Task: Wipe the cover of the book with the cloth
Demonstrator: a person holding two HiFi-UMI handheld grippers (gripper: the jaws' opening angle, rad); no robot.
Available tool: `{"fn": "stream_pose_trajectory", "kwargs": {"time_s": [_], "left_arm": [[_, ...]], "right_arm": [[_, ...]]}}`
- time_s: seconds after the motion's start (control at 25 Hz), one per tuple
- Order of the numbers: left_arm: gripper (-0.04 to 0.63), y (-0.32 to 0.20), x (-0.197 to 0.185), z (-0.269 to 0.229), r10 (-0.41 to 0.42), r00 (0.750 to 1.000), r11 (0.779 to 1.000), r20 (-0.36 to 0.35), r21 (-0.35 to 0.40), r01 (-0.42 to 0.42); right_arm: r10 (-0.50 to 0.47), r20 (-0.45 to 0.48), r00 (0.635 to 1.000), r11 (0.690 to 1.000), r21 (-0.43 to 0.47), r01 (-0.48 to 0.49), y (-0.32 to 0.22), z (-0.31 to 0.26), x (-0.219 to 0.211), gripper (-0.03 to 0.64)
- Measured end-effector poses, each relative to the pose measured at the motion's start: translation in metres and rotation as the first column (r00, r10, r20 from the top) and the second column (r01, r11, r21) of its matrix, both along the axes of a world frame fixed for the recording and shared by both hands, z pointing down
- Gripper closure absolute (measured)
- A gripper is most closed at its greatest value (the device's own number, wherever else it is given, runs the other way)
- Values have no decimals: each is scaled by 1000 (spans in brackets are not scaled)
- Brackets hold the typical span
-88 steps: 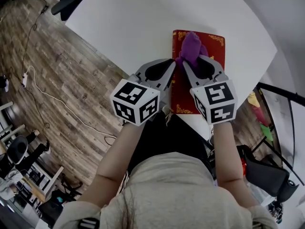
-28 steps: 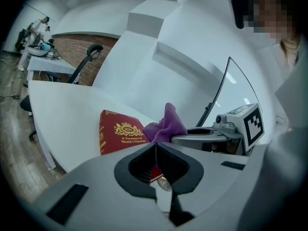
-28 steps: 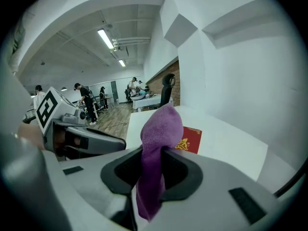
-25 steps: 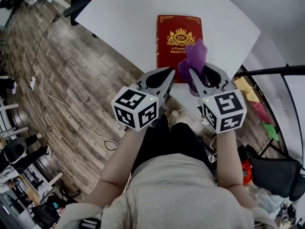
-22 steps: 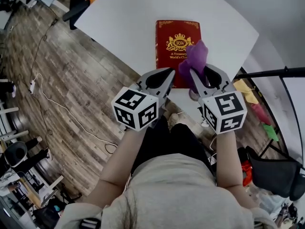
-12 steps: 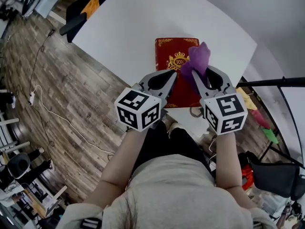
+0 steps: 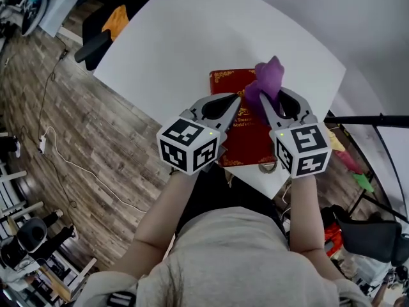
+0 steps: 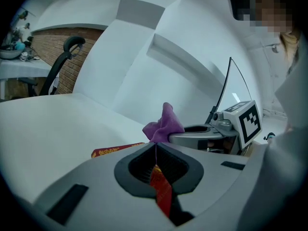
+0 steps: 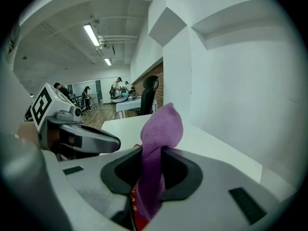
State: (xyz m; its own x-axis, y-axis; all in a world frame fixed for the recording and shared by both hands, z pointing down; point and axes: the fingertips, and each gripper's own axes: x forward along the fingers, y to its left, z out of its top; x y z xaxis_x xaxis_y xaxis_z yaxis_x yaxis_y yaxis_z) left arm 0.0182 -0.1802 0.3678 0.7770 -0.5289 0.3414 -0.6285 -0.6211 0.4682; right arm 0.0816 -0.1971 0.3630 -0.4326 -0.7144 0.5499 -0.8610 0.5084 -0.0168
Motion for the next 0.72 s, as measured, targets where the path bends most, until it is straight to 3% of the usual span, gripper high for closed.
{"fn": "stream_pose_trajectory", "kwargs": {"time_s": [0.32,0.72], "left_arm": [[571,-31,7,2,46,999,999,3,3,-46],[572,-49,6,21,76,997,996,10,-55,-76]], "right_arm": [[21,-37,999,1000,-2,-21,-28,5,6,511],[34,-57,998,999,-36,-36,-52,26,7,511]]}}
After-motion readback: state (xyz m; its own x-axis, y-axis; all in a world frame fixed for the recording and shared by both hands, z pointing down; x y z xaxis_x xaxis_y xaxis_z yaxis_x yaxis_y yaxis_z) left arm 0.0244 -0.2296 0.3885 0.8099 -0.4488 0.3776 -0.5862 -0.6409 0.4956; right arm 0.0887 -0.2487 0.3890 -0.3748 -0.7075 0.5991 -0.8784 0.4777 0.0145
